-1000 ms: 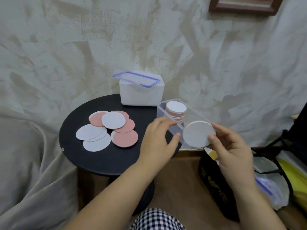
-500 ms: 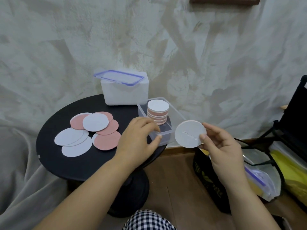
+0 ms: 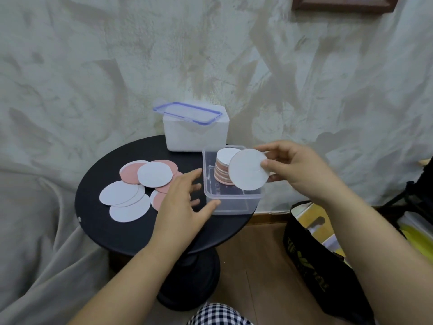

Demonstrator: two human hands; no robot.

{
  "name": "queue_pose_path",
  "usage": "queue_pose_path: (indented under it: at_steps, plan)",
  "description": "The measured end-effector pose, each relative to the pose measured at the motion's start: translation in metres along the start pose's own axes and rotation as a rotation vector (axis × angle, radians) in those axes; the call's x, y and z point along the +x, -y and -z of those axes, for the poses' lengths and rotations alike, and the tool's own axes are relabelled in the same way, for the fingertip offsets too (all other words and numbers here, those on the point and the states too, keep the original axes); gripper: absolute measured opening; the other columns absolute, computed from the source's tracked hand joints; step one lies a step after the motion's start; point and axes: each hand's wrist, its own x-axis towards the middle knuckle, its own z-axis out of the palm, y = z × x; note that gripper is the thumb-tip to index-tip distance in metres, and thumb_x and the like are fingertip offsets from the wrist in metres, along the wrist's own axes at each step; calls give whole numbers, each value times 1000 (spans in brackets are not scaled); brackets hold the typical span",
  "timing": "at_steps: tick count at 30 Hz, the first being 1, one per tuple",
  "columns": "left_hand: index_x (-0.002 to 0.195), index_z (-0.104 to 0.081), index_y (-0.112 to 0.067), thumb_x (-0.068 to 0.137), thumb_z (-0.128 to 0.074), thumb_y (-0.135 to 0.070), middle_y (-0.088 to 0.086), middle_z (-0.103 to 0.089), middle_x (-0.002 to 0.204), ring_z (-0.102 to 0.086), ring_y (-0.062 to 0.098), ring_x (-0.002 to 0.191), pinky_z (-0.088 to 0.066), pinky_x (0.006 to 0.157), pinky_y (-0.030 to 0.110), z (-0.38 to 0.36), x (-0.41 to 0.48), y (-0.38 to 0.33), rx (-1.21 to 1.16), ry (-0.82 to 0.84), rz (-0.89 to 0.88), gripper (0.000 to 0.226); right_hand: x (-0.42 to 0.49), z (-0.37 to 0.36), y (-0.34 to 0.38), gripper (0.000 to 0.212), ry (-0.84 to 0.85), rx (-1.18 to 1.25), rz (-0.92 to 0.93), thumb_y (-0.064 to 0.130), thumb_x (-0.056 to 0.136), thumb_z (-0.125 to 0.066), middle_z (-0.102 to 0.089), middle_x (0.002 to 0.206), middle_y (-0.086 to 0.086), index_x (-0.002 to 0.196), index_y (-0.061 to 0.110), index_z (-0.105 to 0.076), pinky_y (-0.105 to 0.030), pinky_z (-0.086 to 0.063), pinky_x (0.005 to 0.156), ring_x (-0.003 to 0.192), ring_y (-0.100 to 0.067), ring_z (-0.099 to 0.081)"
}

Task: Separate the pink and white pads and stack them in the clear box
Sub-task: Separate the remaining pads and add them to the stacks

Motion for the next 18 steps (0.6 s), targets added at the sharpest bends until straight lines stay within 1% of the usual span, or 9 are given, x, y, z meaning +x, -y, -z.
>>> queue_pose_path:
  at_steps: [2,4,6,8,12,15,16,17,18]
  plan:
    - [131,-46,-23,75,-75,-22,-31,-43,106,-50,-19,93,-47,76,4,-2,0,0,-52,-9,40,63,15,-1,5,24,114,-129,-48,3,88,-58,-66,90,-6,99,23,-65,-17,-55,60,75,-10,-64]
    - [128,-50,-24,77,-73,-19,-30,-49,106,-49,-24,92,-44,73,1,-2,-1,0,-84,-3,43,57,29,-6,9,22,225,-263,-72,6,88,-59,-65,89,-6,100,24,-65,-18,-56,61,77,-13,-64]
    - [125,-53,-28,79,-72,-18,-26,-57,108,-52,-20,96,-45,72,2,-1,-2,2,-99,13,44,51,39,-13,12,22,318,-373,-87,8,88,-60,-65,88,-4,102,24,-63,-17,-55,61,75,-13,-63]
    - [127,-52,-31,79,-71,-17,-20,-61,113,-56,-13,97,-47,74,5,-1,-3,6,-107,42,62,53,46,-21,12,20,393,-457,-101,9,87,-61,-66,90,-3,102,22,-62,-19,-56,63,74,-13,-64]
    - [132,-48,-32,79,-71,-16,-17,-63,114,-61,-8,96,-48,78,6,-2,-3,12,-135,89,102,60,56,-38,9,14,482,-541,-116,8,86,-63,-67,88,-1,91,20,-64,-21,-57,66,77,-15,-65]
    - [131,-48,-34,79,-71,-17,-20,-62,113,-60,-6,98,-49,81,9,-2,-4,13,-143,92,99,60,59,-45,4,12,503,-628,-108,10,85,-63,-69,88,1,91,19,-67,-29,-58,72,81,-22,-68]
    - [132,-47,-34,79,-71,-18,-20,-62,114,-60,-5,99,-49,83,11,-3,-4,14,-143,93,98,61,58,-46,3,13,499,-651,-102,11,85,-63,-68,88,3,91,22,-68,-29,-58,73,81,-21,-68]
    - [133,-46,-34,78,-71,-19,-19,-62,115,-60,-4,100,-50,85,13,-3,-4,14,-142,94,97,62,58,-47,2,14,491,-675,-97,12,85,-63,-68,88,6,90,24,-68,-26,-57,74,82,-19,-67]
    - [134,-46,-34,78,-71,-20,-19,-61,116,-60,-4,101,-50,86,15,-3,-4,15,-139,95,95,62,57,-48,2,16,482,-708,-85,13,85,-63,-67,89,8,92,26,-68,-20,-55,73,82,-16,-66]
